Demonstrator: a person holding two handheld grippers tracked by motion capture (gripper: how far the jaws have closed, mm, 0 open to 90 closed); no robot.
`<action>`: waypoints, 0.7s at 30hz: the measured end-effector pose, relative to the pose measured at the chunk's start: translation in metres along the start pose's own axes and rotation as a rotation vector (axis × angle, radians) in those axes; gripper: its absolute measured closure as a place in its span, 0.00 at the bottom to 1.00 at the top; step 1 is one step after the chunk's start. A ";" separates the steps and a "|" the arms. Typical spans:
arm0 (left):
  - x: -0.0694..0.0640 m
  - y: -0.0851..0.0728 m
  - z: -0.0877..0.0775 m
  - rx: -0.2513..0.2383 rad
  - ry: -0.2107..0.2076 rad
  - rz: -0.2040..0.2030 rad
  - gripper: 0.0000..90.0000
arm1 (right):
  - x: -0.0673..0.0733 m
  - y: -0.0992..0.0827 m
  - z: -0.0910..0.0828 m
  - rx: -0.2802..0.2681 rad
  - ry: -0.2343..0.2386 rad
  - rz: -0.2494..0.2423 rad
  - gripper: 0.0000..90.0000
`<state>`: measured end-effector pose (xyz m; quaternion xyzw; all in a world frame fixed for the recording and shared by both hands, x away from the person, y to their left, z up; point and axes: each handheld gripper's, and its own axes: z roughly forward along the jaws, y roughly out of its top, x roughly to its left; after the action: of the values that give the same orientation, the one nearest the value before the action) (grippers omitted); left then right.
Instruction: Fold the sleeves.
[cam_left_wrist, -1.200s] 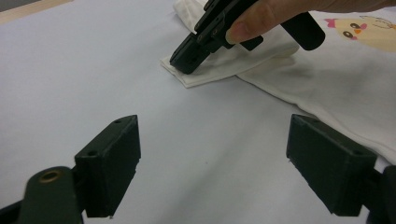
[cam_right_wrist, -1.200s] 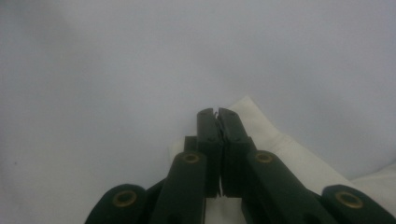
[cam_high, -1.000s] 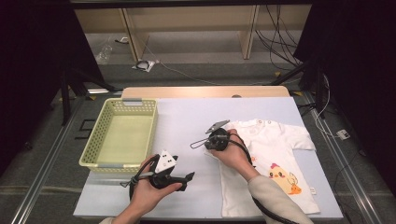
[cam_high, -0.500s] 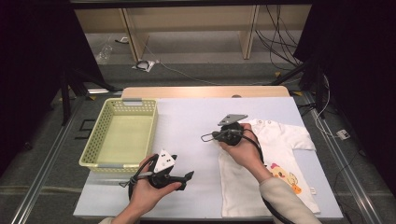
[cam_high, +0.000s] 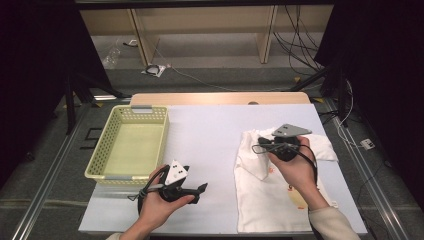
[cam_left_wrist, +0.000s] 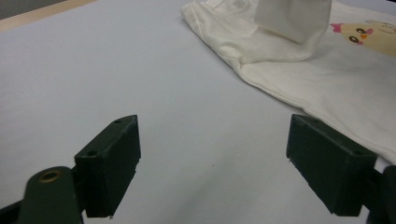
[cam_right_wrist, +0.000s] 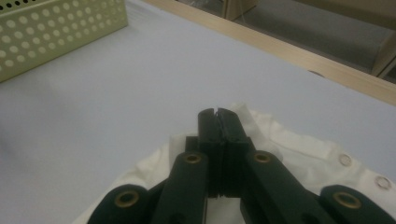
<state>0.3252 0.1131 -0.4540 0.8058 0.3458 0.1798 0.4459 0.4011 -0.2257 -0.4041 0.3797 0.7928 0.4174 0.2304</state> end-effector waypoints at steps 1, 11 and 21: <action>0.000 0.000 0.000 0.001 0.001 0.003 0.20 | -0.003 -0.004 -0.005 -0.006 -0.008 0.007 1.00; 0.000 0.000 0.001 0.000 0.007 -0.002 0.20 | -0.026 -0.048 -0.047 0.011 -0.086 0.081 1.00; -0.001 0.000 0.002 0.001 0.008 -0.001 0.20 | -0.032 -0.091 -0.065 0.080 -0.115 0.135 0.99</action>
<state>0.3258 0.1117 -0.4550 0.8051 0.3483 0.1826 0.4440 0.3389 -0.3155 -0.4430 0.4643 0.7670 0.3775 0.2317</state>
